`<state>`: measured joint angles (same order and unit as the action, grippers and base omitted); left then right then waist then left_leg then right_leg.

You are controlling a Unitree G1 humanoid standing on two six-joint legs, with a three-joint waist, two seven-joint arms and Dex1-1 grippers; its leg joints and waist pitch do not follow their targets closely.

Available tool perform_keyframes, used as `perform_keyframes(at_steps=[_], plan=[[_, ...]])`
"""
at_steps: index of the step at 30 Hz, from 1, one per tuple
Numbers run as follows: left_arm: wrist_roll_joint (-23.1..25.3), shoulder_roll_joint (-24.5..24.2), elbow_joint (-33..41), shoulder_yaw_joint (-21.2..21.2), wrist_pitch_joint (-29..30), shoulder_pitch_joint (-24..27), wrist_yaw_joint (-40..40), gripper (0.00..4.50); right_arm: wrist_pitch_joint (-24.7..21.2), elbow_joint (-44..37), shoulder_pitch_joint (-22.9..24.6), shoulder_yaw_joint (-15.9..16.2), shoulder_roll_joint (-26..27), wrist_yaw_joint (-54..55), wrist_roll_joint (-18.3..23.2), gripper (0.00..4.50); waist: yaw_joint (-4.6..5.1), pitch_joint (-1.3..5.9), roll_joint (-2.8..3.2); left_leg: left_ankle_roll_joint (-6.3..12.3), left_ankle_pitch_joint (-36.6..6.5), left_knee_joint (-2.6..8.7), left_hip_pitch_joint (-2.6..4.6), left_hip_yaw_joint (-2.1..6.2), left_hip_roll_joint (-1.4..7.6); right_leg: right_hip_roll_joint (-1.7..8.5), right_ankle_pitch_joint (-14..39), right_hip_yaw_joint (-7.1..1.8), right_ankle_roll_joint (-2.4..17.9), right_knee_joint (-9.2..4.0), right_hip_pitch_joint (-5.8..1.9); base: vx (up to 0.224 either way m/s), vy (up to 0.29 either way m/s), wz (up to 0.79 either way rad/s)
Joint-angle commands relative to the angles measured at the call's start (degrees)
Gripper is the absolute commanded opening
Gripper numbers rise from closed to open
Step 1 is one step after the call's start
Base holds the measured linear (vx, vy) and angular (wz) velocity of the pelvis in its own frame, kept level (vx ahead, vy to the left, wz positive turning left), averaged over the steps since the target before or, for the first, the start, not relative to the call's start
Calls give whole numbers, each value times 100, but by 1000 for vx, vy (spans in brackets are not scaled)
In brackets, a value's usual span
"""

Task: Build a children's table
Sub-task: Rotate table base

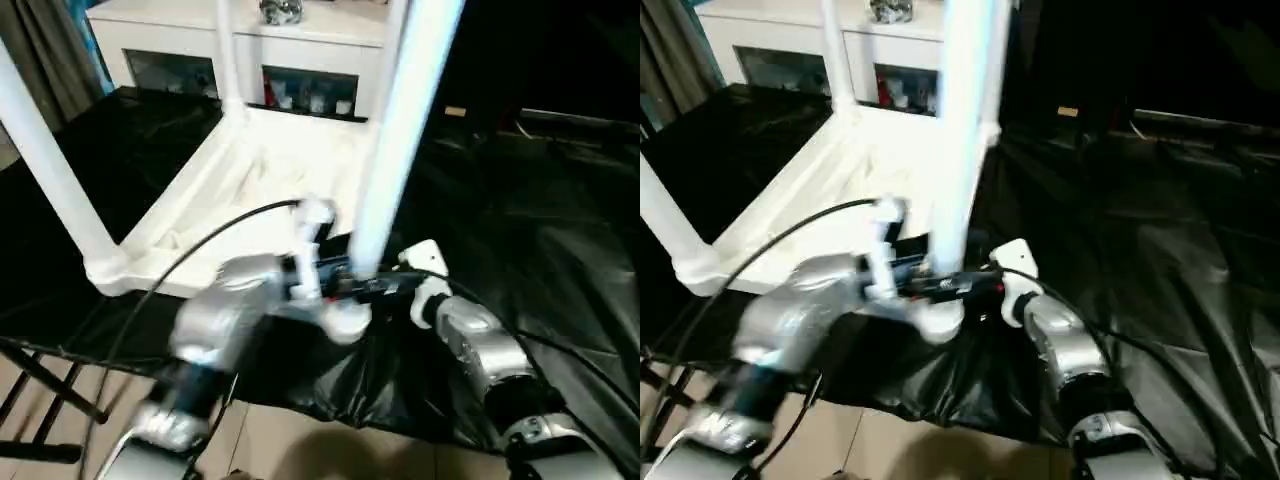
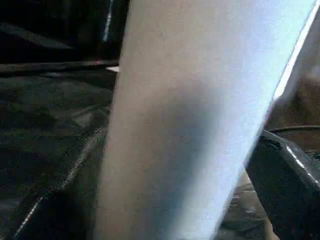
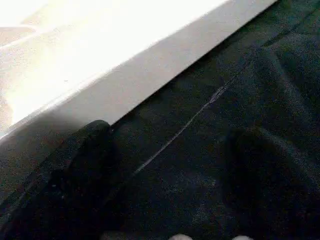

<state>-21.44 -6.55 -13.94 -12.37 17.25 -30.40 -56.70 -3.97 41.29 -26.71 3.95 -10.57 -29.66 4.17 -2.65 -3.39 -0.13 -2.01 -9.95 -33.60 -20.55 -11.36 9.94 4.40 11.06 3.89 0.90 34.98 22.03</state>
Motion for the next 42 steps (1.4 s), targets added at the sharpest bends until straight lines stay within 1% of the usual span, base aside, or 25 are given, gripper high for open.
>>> perform_keyframes(at_steps=[1,4,5,6,9,10,12,14,15,17,18,19,20,25,26,30,31,33,34,35,36,37,38,41,42], plan=[[152,-256,-73,-14,-205,-81,-222,445,27,-383,99,-39,-264,-355,106,450,-73,351,1,-1,-1793,424,44,197,325,441,1678,-313,1073,-517,-227,0,0,0],[98,-552,-95,19,-118,-49,-620,445,-49,-773,241,-32,-556,-791,177,450,-128,372,15,164,-1432,397,49,169,320,420,1188,-315,1182,-461,-235,0,0,0],[111,-862,-153,-1,-134,-25,-1038,445,-133,-1088,354,-34,-821,-1172,258,450,-134,374,18,194,-1352,395,40,173,312,410,1088,-309,1207,-443,-242,0,0,0],[170,-1078,-252,-46,-153,-32,-1273,445,-172,-1266,423,-18,-1000,-1409,294,450,-156,387,-16,286,-1204,378,33,156,309,400,907,-306,1235,-429,-257,0,0,0],[287,-1471,-531,-169,-226,-88,-1745,430,-207,-1576,544,44,-1330,-1816,332,450,-210,417,23,433,-771,339,0,137,325,385,304,-288,1391,-334,-255,0,0,0],[573,-1726,-921,-343,-552,-196,-1989,430,-200,-1790,639,121,-1568,-2093,317,450,-233,424,31,470,-738,326,-2,127,330,390,208,-286,1449,-323,-239,0,0,0],[806,-1825,-1190,-449,-819,-279,-2001,407,-248,-1921,697,167,-1701,-2281,333,450,-301,402,79,477,-928,323,13,135,331,395,472,-289,1391,-362,-214,0,0,0],[1422,-1942,-2017,-701,-1527,-577,-1697,393,-381,-2362,868,298,-2073,-2771,392,450,-331,397,54,352,-1187,342,44,144,352,414,787,-292,1273,-396,-212,0,0,0],[1621,-1961,-2280,-779,-1745,-678,-1558,393,-441,-2519,927,329,-2195,-2931,428,450,-340,383,85,350,-1256,346,42,147,339,392,908,-291,1219,-430,-204,0,0,0],[1912,-1964,-2795,-919,-2121,-897,-1443,387,-723,-2949,1035,347,-2459,-3279,611,450,-399,383,77,242,-1443,375,50,175,367,433,1224,-297,1082,-448,-229,0,0,0],[1912,-1964,-2795,-919,-2121,-897,-1443,361,-723,-2949,1035,347,-2459,-3279,611,450,-406,375,66,236,-1464,373,49,169,365,438,1283,-302,1057,-467,-218,0,0,0],[1943,-1933,-2962,-932,-2212,-972,-1507,353,-757,-3101,1063,341,-2561,-3366,642,450,-417,378,113,178,-1471,379,43,184,375,468,1303,-300,1111,-451,-217,0,0,0],[1982,-1903,-3080,-927,-2296,-1030,-1473,345,-826,-3169,1065,331,-2601,-3408,663,450,-418,388,82,136,-1500,377,51,181,384,477,1263,-300,1166,-450,-214,0,0,0],[2033,-1759,-3621,-936,-2696,-1301,-1589,309,-1108,-3486,1157,343,-2760,-3608,791,450,-437,403,75,200,-1387,347,22,173,358,471,1034,-291,1279,-437,-237,0,0,0],[2033,-1638,-3996,-875,-2979,-1455,-1691,295,-1174,-3608,1225,360,-2830,-3656,800,450,-430,406,114,231,-1345,339,20,169,347,456,946,-285,1289,-450,-228,0,0,0],[2132,-1559,-4285,-864,-3232,-1588,-1671,261,-1259,-3731,1299,352,-2888,-3677,832,450,-444,423,109,276,-1273,317,9,176,348,475,724,-278,1368,-417,-258,0,0,0],[2207,-1506,-4535,-861,-3364,-1704,-1698,261,-1360,-3864,1372,348,-2943,-3698,869,450,-439,418,166,294,-1285,316,9,177,342,465,780,-271,1376,-431,-248,0,0,0],[2316,-1478,-4772,-910,-3511,-1810,-1727,237,-1441,-3974,1436,337,-2997,-3713,884,450,-427,415,116,314,-1266,316,-7,178,335,462,818,-268,1352,-439,-273,0,0,0],[2356,-1469,-4857,-929,-3569,-1847,-1731,226,-1469,-4013,1458,328,-3015,-3718,890,450,-433,419,160,311,-1308,311,12,178,343,466,898,-268,1329,-457,-260,0,0,0],[2369,-1458,-4922,-929,-3589,-1879,-1744,221,-1510,-4051,1476,314,-3028,-3715,904,450,-427,412,146,309,-1300,316,7,188,340,466,961,-261,1317,-451,-273,0,0,0],[2382,-1430,-5021,-915,-3625,-1925,-1744,216,-1545,-4084,1496,296,-3047,-3716,915,450,-429,412,232,300,-1305,309,7,191,340,470,984,-264,1324,-451,-263,0,0,0],[2395,-1412,-5095,-914,-3656,-1961,-1778,216,-1571,-4119,1516,285,-3065,-3717,924,450,-417,404,176,310,-1328,303,4,175,322,453,1041,-262,1300,-483,-266,0,0,0],[2420,-1390,-5179,-912,-3698,-1998,-1798,190,-1590,-4154,1540,276,-3087,-3715,934,450,-428,413,215,315,-1279,305,4,188,330,461,1045,-261,1304,-465,-272,0,0,0],[2487,-1361,-5339,-912,-3757,-2074,-1780,173,-1630,-4237,1601,256,-3125,-3694,936,450,-421,414,208,346,-1256,296,1,181,330,458,1083,-258,1295,-474,-267,0,0,0],[2520,-1329,-5452,-879,-3786,-2126,-1792,161,-1674,-4301,1643,226,-3147,-3683,949,450,-410,414,243,348,-1272,289,-4,176,320,455,1113,-258,1290,-491,-268,0,0,0]])
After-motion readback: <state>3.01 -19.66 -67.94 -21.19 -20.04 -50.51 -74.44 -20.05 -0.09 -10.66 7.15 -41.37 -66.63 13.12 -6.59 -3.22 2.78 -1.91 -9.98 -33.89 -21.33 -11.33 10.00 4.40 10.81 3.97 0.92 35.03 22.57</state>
